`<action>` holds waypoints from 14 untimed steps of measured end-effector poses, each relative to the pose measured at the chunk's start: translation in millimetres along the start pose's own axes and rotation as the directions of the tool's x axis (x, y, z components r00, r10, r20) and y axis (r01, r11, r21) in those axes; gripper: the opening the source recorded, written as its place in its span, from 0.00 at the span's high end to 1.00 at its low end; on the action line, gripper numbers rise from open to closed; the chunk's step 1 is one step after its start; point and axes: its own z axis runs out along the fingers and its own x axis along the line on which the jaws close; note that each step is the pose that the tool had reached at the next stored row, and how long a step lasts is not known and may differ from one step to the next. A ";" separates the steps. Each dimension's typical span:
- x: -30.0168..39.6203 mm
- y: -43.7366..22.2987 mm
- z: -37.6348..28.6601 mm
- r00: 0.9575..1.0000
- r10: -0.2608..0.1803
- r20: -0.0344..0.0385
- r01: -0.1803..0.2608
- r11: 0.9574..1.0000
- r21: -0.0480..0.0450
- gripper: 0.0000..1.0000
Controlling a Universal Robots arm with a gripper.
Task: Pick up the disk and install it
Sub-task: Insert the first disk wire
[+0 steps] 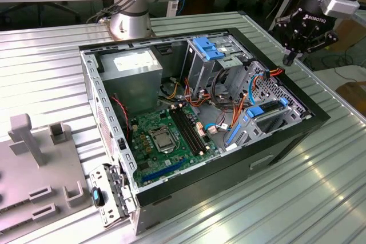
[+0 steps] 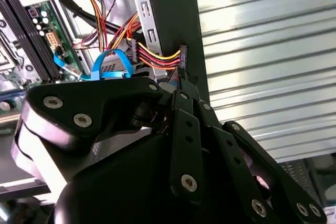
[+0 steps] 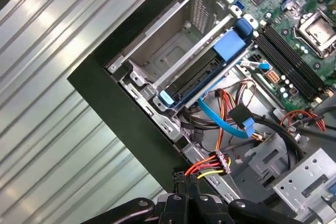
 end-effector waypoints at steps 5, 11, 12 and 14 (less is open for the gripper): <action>-0.1 0.0 1.1 0.993 -0.116 0.000 0.116 0.993 0.008 0.89; -0.2 0.0 1.8 0.972 -0.236 -0.003 0.236 0.972 0.011 0.89; -0.2 -0.1 1.9 0.967 -0.254 -0.003 0.254 0.967 0.013 0.89; -0.2 -0.1 2.3 0.957 -0.290 -0.004 0.290 0.957 0.016 0.89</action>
